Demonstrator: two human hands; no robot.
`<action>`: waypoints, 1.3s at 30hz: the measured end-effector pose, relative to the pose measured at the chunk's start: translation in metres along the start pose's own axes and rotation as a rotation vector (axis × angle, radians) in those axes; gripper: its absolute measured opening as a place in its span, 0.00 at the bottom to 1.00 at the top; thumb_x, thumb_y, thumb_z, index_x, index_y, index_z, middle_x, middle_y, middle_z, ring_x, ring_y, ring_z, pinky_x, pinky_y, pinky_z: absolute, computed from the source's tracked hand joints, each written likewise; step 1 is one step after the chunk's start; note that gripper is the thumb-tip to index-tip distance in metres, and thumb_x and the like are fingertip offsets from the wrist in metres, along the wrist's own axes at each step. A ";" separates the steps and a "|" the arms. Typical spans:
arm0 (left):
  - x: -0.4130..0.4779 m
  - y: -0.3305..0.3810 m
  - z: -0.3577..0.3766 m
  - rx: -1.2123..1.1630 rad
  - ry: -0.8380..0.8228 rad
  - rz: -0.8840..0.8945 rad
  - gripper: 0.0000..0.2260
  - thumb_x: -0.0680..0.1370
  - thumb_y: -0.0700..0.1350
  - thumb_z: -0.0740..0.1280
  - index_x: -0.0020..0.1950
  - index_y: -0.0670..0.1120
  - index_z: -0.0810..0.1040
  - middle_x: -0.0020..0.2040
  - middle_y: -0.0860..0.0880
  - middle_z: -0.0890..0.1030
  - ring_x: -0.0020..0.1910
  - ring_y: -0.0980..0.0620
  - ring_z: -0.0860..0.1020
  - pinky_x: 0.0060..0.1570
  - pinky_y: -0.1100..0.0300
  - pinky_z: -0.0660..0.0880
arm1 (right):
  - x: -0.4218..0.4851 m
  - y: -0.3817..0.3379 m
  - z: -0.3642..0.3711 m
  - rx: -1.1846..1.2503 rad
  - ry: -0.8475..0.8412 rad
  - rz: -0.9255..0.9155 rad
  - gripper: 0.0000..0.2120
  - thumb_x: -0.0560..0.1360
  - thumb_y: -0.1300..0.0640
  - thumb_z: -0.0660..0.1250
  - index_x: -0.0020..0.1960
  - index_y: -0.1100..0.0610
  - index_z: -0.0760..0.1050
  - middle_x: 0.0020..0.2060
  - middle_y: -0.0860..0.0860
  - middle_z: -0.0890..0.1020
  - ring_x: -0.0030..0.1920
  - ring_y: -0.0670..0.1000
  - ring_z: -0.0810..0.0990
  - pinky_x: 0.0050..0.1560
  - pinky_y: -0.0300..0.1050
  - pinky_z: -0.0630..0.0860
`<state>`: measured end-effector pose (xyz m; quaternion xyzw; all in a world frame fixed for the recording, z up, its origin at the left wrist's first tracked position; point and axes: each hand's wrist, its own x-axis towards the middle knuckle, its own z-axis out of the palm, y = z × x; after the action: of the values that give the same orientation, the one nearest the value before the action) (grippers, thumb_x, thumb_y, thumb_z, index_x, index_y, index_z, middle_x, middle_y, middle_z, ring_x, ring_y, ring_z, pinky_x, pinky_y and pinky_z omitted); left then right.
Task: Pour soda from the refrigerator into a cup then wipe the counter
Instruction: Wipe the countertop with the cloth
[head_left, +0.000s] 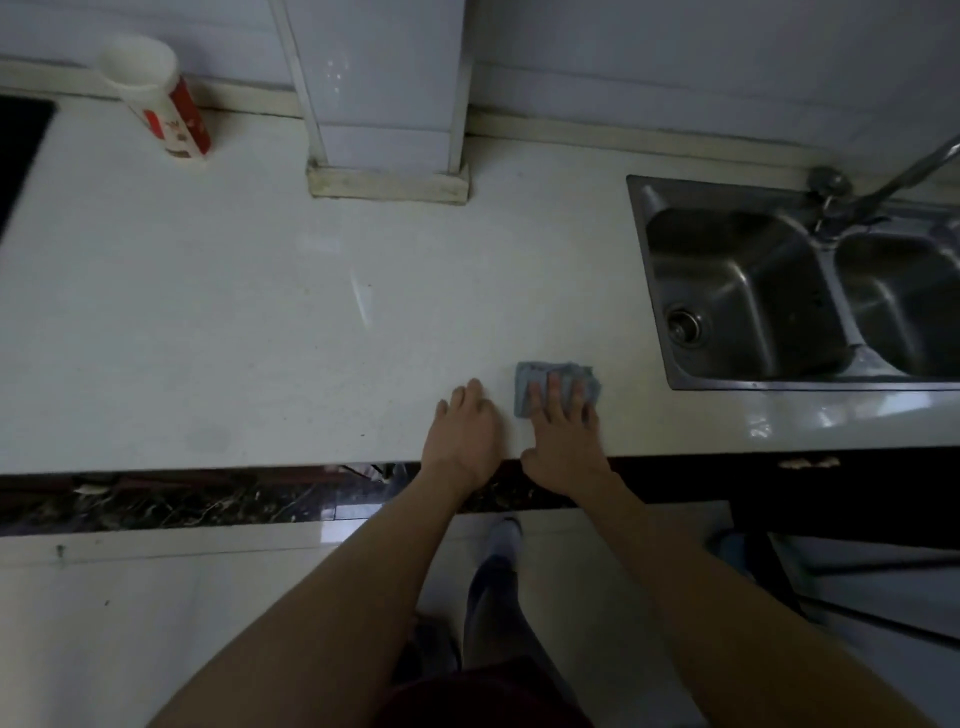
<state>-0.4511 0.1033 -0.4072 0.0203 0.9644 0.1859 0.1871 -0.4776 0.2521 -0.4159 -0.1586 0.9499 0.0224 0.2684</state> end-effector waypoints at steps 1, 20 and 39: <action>-0.001 -0.003 -0.001 -0.012 -0.009 -0.005 0.16 0.77 0.41 0.63 0.64 0.38 0.74 0.70 0.40 0.64 0.67 0.41 0.65 0.68 0.47 0.66 | -0.003 -0.008 0.003 0.017 0.000 0.013 0.44 0.76 0.46 0.61 0.78 0.58 0.35 0.77 0.60 0.36 0.75 0.69 0.36 0.74 0.67 0.43; 0.052 -0.051 -0.049 0.056 -0.036 -0.092 0.24 0.82 0.43 0.55 0.76 0.36 0.57 0.77 0.39 0.56 0.76 0.40 0.55 0.75 0.40 0.52 | 0.102 -0.048 -0.053 -0.041 0.011 -0.003 0.45 0.77 0.44 0.61 0.78 0.59 0.33 0.76 0.62 0.35 0.74 0.70 0.35 0.72 0.66 0.38; 0.135 -0.070 -0.100 0.168 -0.239 -0.170 0.28 0.82 0.39 0.53 0.79 0.35 0.44 0.80 0.37 0.43 0.79 0.39 0.44 0.75 0.37 0.48 | 0.356 -0.017 -0.215 -0.095 0.045 -0.098 0.41 0.75 0.47 0.59 0.79 0.54 0.40 0.78 0.59 0.43 0.77 0.63 0.40 0.74 0.66 0.44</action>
<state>-0.6108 0.0181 -0.3943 -0.0239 0.9456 0.0845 0.3133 -0.8669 0.1061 -0.4153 -0.2181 0.9446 0.0510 0.2400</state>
